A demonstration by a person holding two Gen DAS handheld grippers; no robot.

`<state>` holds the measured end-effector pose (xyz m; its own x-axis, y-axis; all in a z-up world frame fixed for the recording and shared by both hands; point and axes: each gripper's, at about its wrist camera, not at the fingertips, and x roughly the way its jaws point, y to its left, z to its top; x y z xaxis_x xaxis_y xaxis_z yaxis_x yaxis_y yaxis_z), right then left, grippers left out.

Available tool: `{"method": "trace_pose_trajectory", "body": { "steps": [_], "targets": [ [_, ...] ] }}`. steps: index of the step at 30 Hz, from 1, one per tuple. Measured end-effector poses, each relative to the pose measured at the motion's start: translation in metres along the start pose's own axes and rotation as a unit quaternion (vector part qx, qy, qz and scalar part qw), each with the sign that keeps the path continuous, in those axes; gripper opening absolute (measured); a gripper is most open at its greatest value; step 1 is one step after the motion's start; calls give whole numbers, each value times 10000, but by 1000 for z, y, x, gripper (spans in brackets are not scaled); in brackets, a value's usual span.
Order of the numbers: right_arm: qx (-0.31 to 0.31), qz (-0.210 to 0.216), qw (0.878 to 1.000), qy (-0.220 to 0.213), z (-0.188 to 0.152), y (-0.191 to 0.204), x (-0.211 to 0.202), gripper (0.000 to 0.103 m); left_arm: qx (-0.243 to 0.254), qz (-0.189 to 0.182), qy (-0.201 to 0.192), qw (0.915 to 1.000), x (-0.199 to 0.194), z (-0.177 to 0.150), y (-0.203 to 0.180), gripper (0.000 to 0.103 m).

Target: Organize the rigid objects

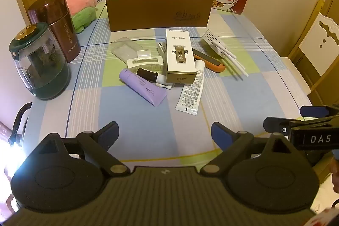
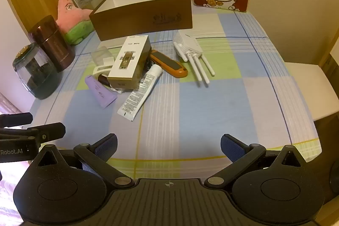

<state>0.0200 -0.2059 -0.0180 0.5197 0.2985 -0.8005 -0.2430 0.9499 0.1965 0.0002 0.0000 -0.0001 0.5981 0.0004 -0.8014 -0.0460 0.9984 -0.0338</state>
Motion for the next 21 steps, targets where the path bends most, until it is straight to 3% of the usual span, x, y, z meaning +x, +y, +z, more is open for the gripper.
{"method": "trace_pose_trajectory", "body": {
  "steps": [21],
  "targets": [
    [-18,-9,10000,23,6,-1,4,101,-16,-24,5,10000,4,-2,-1,92]
  ]
}}
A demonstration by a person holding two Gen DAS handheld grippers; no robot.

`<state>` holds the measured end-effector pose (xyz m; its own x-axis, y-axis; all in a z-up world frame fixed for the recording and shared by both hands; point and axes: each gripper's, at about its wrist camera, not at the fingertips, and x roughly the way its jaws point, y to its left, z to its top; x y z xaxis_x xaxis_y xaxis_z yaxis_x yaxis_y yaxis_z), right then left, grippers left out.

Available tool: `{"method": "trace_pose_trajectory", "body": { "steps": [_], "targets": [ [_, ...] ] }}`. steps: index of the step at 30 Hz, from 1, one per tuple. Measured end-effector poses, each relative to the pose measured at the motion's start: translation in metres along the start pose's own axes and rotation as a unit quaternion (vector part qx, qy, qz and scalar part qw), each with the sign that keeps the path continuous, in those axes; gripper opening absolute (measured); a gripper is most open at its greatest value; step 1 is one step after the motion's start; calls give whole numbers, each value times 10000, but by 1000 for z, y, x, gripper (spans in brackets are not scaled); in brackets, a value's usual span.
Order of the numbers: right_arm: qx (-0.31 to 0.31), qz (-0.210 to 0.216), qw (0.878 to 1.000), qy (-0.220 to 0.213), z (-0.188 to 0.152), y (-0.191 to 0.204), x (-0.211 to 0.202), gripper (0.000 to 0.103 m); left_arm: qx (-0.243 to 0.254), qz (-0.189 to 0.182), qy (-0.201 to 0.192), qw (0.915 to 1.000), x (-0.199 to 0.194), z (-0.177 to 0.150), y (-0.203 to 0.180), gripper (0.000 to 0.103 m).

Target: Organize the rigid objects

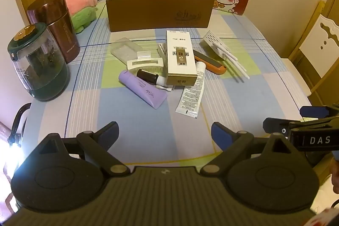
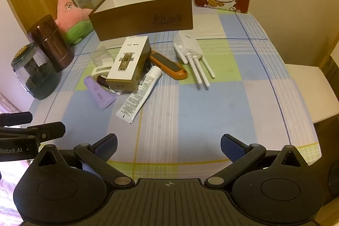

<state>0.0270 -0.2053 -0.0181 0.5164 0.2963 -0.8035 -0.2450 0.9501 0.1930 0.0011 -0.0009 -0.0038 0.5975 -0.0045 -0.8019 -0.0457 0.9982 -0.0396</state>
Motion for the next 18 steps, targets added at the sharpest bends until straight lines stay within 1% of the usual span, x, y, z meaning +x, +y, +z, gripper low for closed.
{"method": "trace_pose_trajectory", "body": {
  "steps": [18],
  "targets": [
    [5,-3,10000,17,2,1,4,101,-3,-7,5,10000,1,2,0,92]
  ]
}}
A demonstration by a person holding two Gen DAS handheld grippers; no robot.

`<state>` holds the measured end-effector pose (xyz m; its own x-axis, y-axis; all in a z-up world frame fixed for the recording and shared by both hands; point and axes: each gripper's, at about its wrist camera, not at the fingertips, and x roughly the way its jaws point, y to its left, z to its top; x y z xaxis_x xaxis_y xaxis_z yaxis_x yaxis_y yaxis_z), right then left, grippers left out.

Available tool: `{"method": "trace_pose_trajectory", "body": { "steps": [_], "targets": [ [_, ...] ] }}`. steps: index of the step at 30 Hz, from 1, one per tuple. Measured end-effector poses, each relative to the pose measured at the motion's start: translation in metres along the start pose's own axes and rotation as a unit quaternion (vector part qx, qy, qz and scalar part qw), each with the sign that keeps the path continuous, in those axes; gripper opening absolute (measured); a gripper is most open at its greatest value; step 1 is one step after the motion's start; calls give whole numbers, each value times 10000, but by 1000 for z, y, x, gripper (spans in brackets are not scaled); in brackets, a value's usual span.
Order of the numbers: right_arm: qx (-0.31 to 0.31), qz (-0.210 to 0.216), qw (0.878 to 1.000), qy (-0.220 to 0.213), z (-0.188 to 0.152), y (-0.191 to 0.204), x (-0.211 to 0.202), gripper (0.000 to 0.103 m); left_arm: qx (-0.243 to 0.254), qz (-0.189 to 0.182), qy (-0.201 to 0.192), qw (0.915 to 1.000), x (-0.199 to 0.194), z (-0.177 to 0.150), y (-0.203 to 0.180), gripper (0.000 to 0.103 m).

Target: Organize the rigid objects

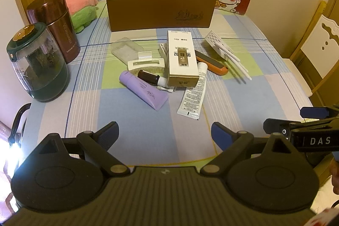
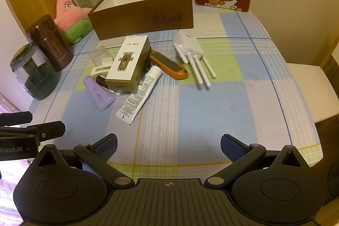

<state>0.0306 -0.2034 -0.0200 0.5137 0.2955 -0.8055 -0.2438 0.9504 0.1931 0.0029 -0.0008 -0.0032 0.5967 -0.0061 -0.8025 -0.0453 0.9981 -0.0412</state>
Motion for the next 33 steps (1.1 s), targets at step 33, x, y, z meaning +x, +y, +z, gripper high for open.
{"method": "trace_pose_trajectory", "body": {
  "steps": [33],
  "targets": [
    [20,10,10000,7,14,6,12,101,38,-20,-13,10000,8,17,12,92]
  ]
}}
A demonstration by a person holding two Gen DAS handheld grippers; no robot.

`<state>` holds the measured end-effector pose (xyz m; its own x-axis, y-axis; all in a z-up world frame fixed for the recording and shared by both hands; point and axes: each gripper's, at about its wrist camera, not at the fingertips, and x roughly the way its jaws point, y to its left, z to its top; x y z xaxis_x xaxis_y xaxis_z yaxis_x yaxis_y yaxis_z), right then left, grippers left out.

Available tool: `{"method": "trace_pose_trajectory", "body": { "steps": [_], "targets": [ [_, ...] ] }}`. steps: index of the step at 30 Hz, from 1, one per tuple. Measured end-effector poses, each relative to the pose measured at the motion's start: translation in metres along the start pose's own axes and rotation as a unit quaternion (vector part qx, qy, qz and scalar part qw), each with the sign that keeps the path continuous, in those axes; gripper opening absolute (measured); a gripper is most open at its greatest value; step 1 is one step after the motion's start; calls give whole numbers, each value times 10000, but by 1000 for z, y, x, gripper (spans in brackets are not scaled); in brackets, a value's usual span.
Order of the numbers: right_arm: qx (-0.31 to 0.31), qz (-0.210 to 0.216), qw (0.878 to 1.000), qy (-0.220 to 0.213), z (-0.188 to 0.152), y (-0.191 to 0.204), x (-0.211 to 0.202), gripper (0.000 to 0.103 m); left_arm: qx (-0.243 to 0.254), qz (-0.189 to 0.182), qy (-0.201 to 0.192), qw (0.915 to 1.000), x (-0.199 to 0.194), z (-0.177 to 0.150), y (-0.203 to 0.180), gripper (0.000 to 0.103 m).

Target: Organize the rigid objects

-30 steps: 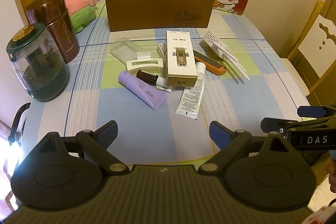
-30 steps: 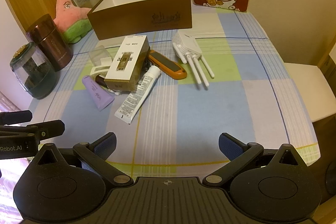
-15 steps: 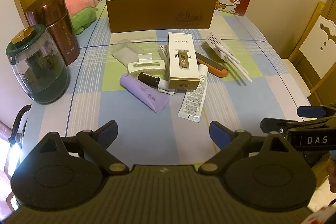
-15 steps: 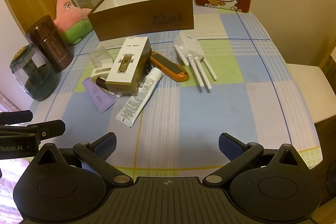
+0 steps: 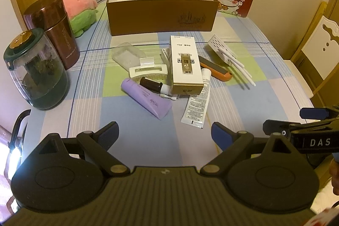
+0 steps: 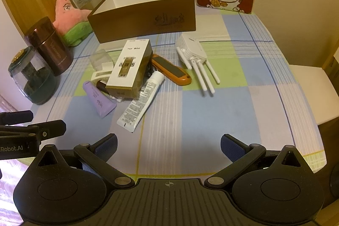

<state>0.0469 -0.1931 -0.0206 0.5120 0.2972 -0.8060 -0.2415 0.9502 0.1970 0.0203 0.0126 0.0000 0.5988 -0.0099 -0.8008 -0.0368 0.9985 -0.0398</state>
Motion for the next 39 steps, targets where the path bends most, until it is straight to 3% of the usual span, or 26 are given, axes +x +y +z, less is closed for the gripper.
{"method": "trace_pose_trajectory", "body": {
  "steps": [18,39],
  "targets": [
    [86,-17,9998,-152,14,10,6,101,113,-79,-123,9998,6,17,10,92],
    [473,-80,9987,-145,10,10,20,101,421,-308,124,9986,29,24,25,92]
  ]
}}
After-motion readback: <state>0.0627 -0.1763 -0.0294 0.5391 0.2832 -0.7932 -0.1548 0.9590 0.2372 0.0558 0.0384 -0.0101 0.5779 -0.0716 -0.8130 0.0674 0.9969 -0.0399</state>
